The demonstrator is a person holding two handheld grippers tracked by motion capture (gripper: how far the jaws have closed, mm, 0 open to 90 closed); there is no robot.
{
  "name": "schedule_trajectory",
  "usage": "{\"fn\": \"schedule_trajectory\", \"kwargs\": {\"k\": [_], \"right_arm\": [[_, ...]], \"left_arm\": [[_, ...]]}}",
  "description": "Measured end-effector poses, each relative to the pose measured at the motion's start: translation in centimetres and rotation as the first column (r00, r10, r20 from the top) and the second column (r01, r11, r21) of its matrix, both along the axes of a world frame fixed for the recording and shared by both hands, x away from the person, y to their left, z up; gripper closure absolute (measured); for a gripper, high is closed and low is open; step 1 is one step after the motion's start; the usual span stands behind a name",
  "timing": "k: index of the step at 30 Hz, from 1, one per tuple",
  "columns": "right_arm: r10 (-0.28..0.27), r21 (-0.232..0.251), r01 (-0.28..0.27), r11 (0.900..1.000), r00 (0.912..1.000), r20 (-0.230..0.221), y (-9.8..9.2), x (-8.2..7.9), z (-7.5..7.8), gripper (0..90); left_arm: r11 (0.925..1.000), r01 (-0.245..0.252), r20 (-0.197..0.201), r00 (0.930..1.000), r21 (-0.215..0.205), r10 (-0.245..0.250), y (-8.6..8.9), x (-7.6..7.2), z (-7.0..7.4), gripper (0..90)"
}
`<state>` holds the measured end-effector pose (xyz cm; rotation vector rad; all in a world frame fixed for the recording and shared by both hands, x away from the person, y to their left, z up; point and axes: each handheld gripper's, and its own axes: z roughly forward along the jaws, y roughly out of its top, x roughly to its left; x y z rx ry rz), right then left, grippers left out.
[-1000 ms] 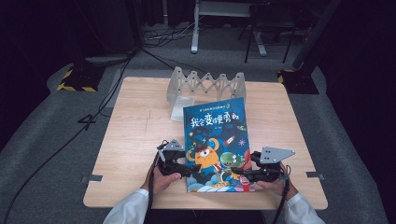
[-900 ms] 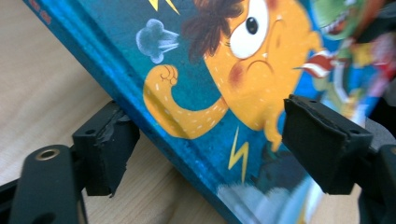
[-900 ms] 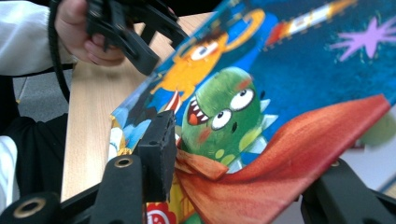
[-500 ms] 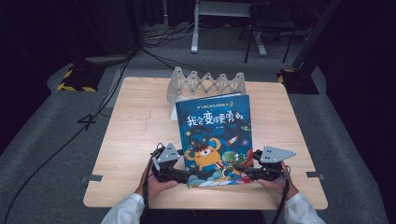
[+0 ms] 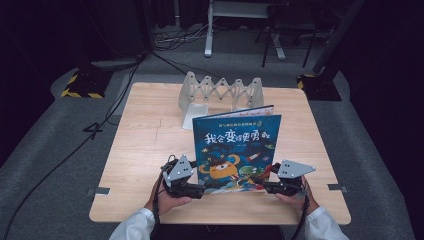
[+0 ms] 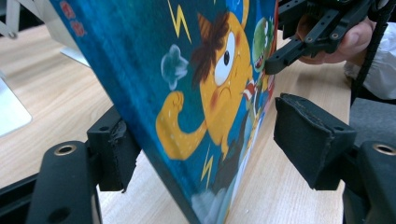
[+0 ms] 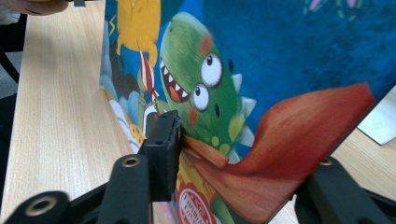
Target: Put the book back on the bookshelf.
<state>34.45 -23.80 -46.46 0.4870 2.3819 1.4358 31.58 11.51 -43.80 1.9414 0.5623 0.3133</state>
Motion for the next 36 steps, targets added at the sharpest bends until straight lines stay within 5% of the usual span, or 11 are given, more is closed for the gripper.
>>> {"fn": "schedule_trajectory", "kwargs": {"k": [10, 18, 25, 31, 33, 36], "right_arm": [[-0.011, -0.002, 0.011, 1.0, 0.9998, 0.017, -0.2, -0.1, -0.4, 56.9], [-0.034, -0.028, 0.036, 0.999, 0.9982, 0.05, -0.4, -0.9, -0.5, 57.4], [-0.073, -0.051, 0.075, 0.996, 0.9966, 0.037, -2.1, -1.9, -0.8, 54.2], [-0.165, 0.07, 0.164, 0.984, 0.9863, 0.005, -5.3, -1.6, 0.1, 48.1], [-0.2, 0.098, 0.197, 0.975, 0.9796, 0.017, -5.2, -1.2, 0.7, 44.7], [-0.179, 0.104, 0.175, 0.979, 0.9833, 0.032, -4.2, -0.5, 1.4, 42.6]], "left_arm": [[1.0, 0.007, 0.035, 0.9994, 0.005, -0.007, -1.0, 0.1, 0.3, 28.8], [0.9987, -0.022, 0.055, 0.9983, 0.045, 0.02, -2.0, 0.3, -0.6, 50.5], [0.9978, 0.06, 0.082, 0.9947, 0.028, -0.062, -2.7, -0.2, -1.1, 62.3], [0.9907, 0.136, 0.097, 0.9859, 0.009, -0.136, -3.4, -0.7, -1.4, 79.5], [0.9905, 0.137, 0.101, 0.9854, 0.014, -0.137, -3.6, -0.8, -1.4, 81.5], [0.9891, 0.146, 0.106, 0.9834, 0.019, -0.147, -3.7, -0.9, -1.4, 82.3]]}}
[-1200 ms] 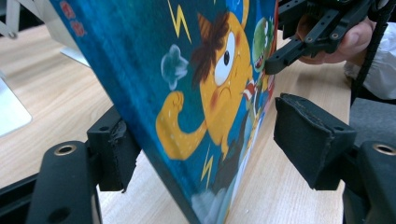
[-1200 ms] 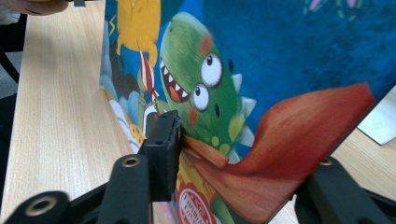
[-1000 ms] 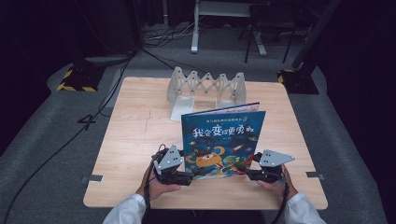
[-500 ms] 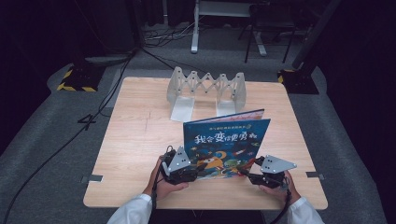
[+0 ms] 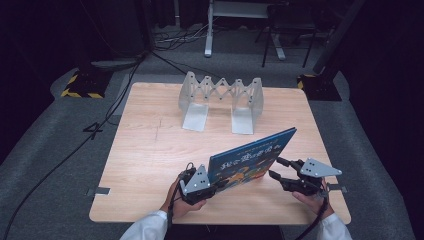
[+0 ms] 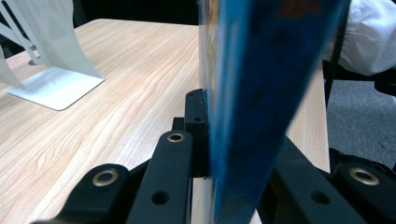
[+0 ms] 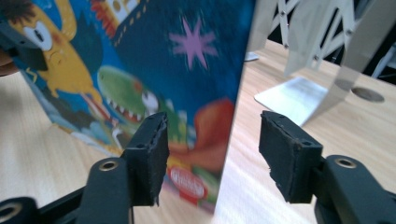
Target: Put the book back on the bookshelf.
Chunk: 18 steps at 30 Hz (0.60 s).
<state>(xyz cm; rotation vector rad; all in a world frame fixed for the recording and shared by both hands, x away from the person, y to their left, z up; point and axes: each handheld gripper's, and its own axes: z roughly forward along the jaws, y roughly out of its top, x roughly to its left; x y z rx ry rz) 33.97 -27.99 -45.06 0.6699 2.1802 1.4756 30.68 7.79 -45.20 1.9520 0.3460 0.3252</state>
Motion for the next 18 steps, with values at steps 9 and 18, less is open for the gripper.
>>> {"fn": "schedule_trajectory", "kwargs": {"k": [9, 18], "right_arm": [[0.036, -0.052, -0.037, 0.998, 0.9992, -0.019, 2.5, 1.3, -0.1, 42.8], [0.037, -0.028, -0.038, 0.999, 0.999, -0.026, 2.8, 1.3, -0.2, 46.8]], "left_arm": [[0.9974, -0.041, 0.015, 0.999, -0.059, 0.042, 0.1, -0.1, -0.3, 82.1], [0.99, -0.045, 0.056, 0.997, -0.133, 0.053, 0.3, 0.0, 0.6, 78.5]]}}
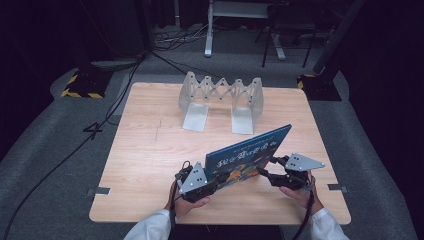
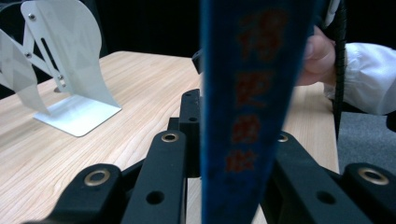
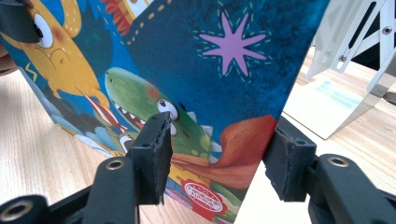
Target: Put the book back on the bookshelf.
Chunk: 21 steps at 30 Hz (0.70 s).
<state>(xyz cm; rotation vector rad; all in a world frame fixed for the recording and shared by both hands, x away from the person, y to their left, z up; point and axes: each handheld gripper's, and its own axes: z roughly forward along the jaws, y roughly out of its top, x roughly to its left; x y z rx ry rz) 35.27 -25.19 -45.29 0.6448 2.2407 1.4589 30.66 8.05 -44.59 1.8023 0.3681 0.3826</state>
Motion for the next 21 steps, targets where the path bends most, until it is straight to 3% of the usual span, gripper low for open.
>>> {"fn": "schedule_trajectory", "kwargs": {"k": [11, 13, 21], "right_arm": [[-0.009, 0.005, 0.009, 1.0, 0.9999, -0.008, 0.12, -0.02, -0.12, 45.2], [-0.018, -0.019, 0.017, 1.0, 0.9998, -0.012, 0.39, -0.02, -0.33, 42.9], [-0.047, -0.032, 0.047, 0.998, 0.9989, -0.005, 0.67, -0.12, -0.64, 40.2]], "left_arm": [[0.9997, 0.014, 0.036, 0.9992, 0.021, -0.015, 0.02, 0.01, 0.1, 80.5], [0.9995, 0.017, 0.051, 0.9985, 0.027, -0.018, -0.05, -0.01, 0.07, 80.2], [0.9998, 0.016, 0.036, 0.9992, 0.013, -0.017, -0.26, 0.46, 0.03, 80.2]]}}
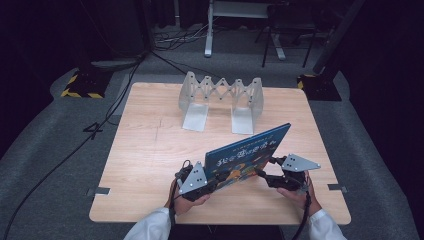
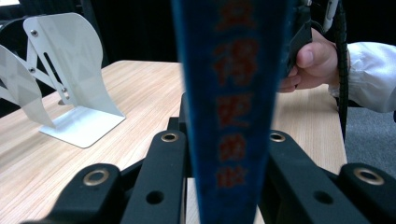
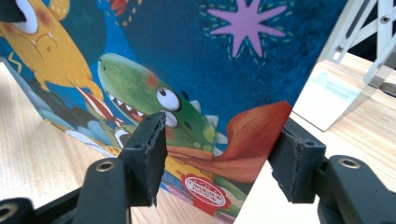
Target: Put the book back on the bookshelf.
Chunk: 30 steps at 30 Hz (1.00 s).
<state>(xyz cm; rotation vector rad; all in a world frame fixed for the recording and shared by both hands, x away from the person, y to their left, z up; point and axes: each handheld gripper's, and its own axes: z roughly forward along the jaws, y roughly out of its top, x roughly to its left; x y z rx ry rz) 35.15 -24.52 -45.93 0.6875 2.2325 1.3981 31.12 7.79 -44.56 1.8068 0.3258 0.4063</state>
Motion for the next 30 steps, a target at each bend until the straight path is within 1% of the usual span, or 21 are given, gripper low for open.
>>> {"fn": "schedule_trajectory", "kwargs": {"k": [1, 3, 5, 6, 8, 9, 12, 14, 15, 17, 18, 19, 20, 21, 22, 23, 25, 27, 28, 29, 30], "right_arm": [[-0.004, -0.008, 0.004, 1.0, 1.0, -0.004, 0.0, 0.0, -0.1, 38.1], [-0.019, -0.045, 0.018, 0.999, 0.9997, -0.013, -0.2, -0.2, -0.7, 35.0], [-0.047, -0.082, 0.045, 0.996, 0.9986, -0.022, -0.6, -0.4, -1.2, 31.0], [-0.047, -0.082, 0.045, 0.996, 0.9986, -0.022, -0.6, -0.4, -1.2, 31.0], [-0.074, -0.102, 0.068, 0.992, 0.9956, -0.057, -1.7, -0.7, -2.2, 29.7], [-0.084, -0.108, 0.077, 0.991, 0.9942, -0.067, -2.0, -0.7, -2.4, 29.1], [-0.13, -0.135, 0.115, 0.984, 0.986, -0.105, -3.4, -0.7, -3.3, 28.8], [-0.162, -0.141, 0.143, 0.98, 0.9776, -0.135, -4.1, -0.6, -3.7, 28.1], [-0.172, -0.144, 0.151, 0.978, 0.9738, -0.149, -4.4, -0.5, -3.9, 27.6], [-0.194, -0.154, 0.17, 0.973, 0.9679, -0.16, -4.8, -0.6, -4.1, 26.8], [-0.199, -0.16, 0.173, 0.972, 0.9661, -0.165, -4.9, -0.7, -4.1, 24.5], [-0.199, -0.177, 0.169, 0.97, 0.9655, -0.168, -5.0, -0.9, -4.2, 22.7], [-0.211, -0.194, 0.177, 0.965, 0.9621, -0.172, -5.0, -1.0, -4.4, 21.9], [-0.222, -0.206, 0.186, 0.961, 0.9599, -0.171, -4.9, -1.0, -4.4, 21.1], [-0.228, -0.219, 0.19, 0.957, 0.9591, -0.167, -4.8, -1.1, -4.4, 20.4], [-0.222, -0.223, 0.181, 0.958, 0.9598, -0.172, -4.7, -1.1, -4.5, 18.8], [-0.21, -0.228, 0.168, 0.959, 0.9621, -0.174, -4.7, -1.2, -4.5, 17.8], [-0.209, -0.226, 0.167, 0.96, 0.9608, -0.182, -4.7, -1.1, -4.5, 17.7], [-0.209, -0.226, 0.167, 0.96, 0.9608, -0.182, -4.7, -1.1, -4.5, 17.7], [-0.21, -0.222, 0.166, 0.961, 0.9578, -0.196, -4.8, -1.0, -4.5, 17.9], [-0.208, -0.22, 0.164, 0.962, 0.958, -0.197, -4.7, -1.0, -4.5, 17.9]], "left_arm": [[1.0, 0.007, -0.004, 1.0, 0.002, -0.007, -0.2, 0.0, 0.0, 80.9], [1.0, 0.003, -0.007, 1.0, 0.006, -0.003, -0.4, 0.1, 0.1, 82.0], [1.0, 0.005, -0.011, 0.9999, 0.005, -0.005, -0.7, 0.4, 0.1, 82.4], [1.0, 0.005, -0.011, 0.9999, 0.005, -0.005, -0.7, 0.4, 0.1, 82.6], [0.9999, -0.003, -0.001, 1.0, 0.013, 0.003, -0.8, 0.7, 0.1, 82.6], [0.9998, -0.004, -0.002, 1.0, 0.018, 0.005, -0.9, 0.8, 0.2, 82.6], [0.9999, -0.01, -0.019, 0.9998, 0.007, 0.01, -0.9, 1.3, 0.2, 82.9], [0.9999, -0.017, -0.029, 0.9994, 0.004, 0.017, -0.7, 1.7, 0.3, 82.9], [0.9997, -0.023, -0.032, 0.9992, -0.004, 0.023, -0.7, 1.9, 0.3, 82.9], [0.9997, -0.024, -0.036, 0.999, -0.001, 0.024, -0.5, 2.3, 0.4, 82.9], [0.9997, -0.025, -0.033, 0.9992, 0.007, 0.025, -0.3, 2.6, 0.5, 82.9], [0.9997, -0.023, -0.033, 0.9992, 0.011, 0.023, 0.0, 2.8, 0.6, 82.9], [0.9996, -0.029, -0.037, 0.9989, 0.007, 0.029, 0.1, 2.9, 0.6, 82.9], [0.9993, -0.036, -0.03, 0.9989, 0.011, 0.036, 0.3, 3.0, 0.7, 82.9], [0.999, -0.045, -0.035, 0.9984, 0.006, 0.045, 0.5, 3.1, 0.7, 82.9], [0.9983, -0.057, -0.029, 0.9979, 0.008, 0.058, 0.8, 3.3, 0.8, 82.9], [0.9975, -0.071, -0.034, 0.9969, 0.007, 0.071, 1.3, 3.5, 0.8, 83.0], [0.997, -0.077, -0.034, 0.9964, 0.007, 0.077, 1.6, 3.6, 0.8, 83.0], [0.9964, -0.085, -0.04, 0.9956, 0.002, 0.085, 2.0, 3.8, 0.9, 83.0], [0.9959, -0.088, -0.054, 0.9948, -0.02, 0.087, 2.6, 4.1, 1.0, 83.0], [0.9951, -0.097, -0.044, 0.9944, -0.018, 0.096, 2.8, 4.2, 1.1, 82.9]]}}
